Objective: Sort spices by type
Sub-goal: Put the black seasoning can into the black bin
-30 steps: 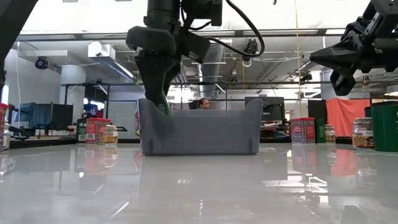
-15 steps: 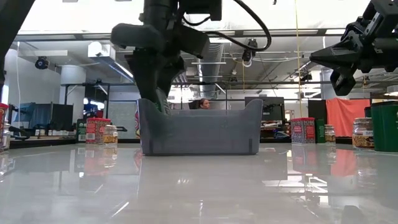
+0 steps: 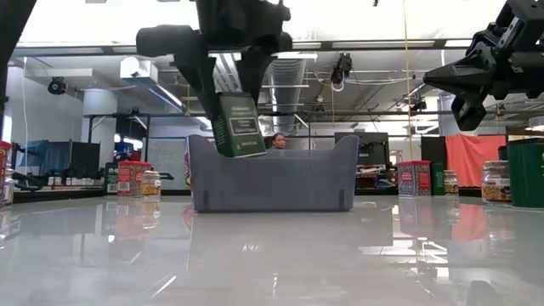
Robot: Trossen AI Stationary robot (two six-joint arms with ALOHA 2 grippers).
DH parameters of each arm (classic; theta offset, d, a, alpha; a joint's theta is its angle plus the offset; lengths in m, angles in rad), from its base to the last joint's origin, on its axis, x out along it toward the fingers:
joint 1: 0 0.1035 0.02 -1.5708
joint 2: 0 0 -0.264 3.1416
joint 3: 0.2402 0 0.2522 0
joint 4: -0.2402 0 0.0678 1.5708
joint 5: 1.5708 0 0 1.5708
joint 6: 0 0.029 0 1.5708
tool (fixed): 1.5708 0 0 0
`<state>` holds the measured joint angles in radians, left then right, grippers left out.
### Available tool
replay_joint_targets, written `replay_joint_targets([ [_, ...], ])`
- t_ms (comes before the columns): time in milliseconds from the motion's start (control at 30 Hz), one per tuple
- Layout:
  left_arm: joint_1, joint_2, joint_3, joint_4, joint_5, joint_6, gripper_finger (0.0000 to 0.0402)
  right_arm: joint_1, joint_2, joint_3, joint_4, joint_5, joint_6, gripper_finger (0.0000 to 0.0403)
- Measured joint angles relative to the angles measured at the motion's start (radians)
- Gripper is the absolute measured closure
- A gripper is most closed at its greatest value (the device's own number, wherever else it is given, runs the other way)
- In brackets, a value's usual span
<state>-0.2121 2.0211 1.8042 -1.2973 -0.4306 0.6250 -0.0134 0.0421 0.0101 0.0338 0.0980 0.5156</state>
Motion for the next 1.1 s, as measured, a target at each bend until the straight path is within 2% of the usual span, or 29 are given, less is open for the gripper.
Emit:
replay_joint_targets([
  [167, -0.021, 0.022, 0.0, 0.009, -0.101, 0.199, 0.0142, 0.0, 0.0, 0.0, 0.0, 0.0, 0.0, 0.039],
  [533, -0.076, 0.053, 0.0, 0.016, -0.101, 0.462, 0.0138, 0.0, 0.0, 0.0, 0.0, 0.0, 0.0, 0.039],
  [800, -0.07, 0.059, 0.0, 0.047, -0.027, 0.546, 0.0138, 0.0, 0.0, 0.0, 0.0, 0.0, 0.0, 0.039],
  [1100, -0.038, 0.093, 0.0, 0.044, -0.006, 0.575, 0.0137, 0.0, 0.0, 0.0, 0.0, 0.0, 0.0, 0.039],
])
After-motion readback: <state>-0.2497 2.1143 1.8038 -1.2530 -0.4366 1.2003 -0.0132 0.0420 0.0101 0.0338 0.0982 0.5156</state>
